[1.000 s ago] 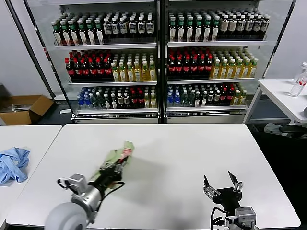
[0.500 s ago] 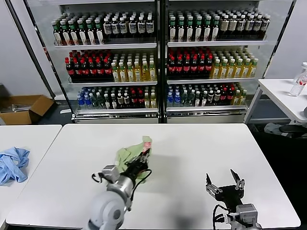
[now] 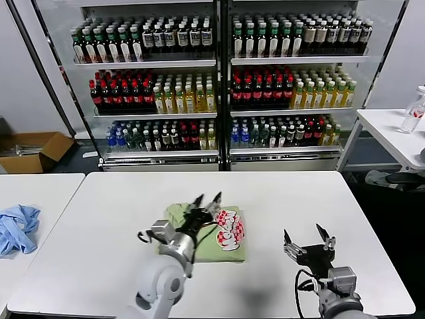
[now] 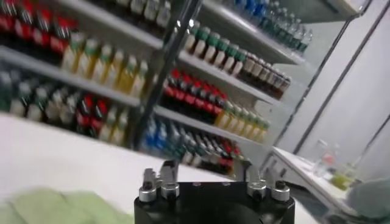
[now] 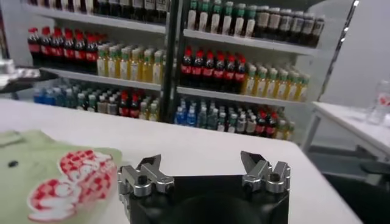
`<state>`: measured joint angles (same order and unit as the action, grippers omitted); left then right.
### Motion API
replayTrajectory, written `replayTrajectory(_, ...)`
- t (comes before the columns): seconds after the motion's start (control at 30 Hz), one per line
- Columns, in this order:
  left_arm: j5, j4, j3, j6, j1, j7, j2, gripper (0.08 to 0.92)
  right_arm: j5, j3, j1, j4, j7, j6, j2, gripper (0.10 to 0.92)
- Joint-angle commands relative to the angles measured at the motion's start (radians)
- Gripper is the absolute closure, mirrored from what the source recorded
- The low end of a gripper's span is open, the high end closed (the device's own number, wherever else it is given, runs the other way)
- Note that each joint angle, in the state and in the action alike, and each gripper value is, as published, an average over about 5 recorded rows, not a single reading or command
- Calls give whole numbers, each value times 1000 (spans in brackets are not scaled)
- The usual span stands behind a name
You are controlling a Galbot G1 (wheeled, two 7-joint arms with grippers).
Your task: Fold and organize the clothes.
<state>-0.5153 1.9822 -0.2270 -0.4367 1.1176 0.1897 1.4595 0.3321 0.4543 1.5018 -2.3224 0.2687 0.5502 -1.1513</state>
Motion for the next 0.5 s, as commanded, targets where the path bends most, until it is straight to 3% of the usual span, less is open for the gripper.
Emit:
replayTrajectory(0.03, 436, -8, -318, 240, 121, -211, -245, 325, 231, -228, -307, 202, 56, 28, -32, 202)
replayTrajectory(0.23, 529, 4, -360, 312, 217, -247, -225, 191, 229, -338, -415, 375, 85, 29, -82, 203)
replayTrajectory(0.5, 554, -2, -354, 336, 236, -261, -198, 177, 226, -367, -446, 508, 90, 30, -102, 203)
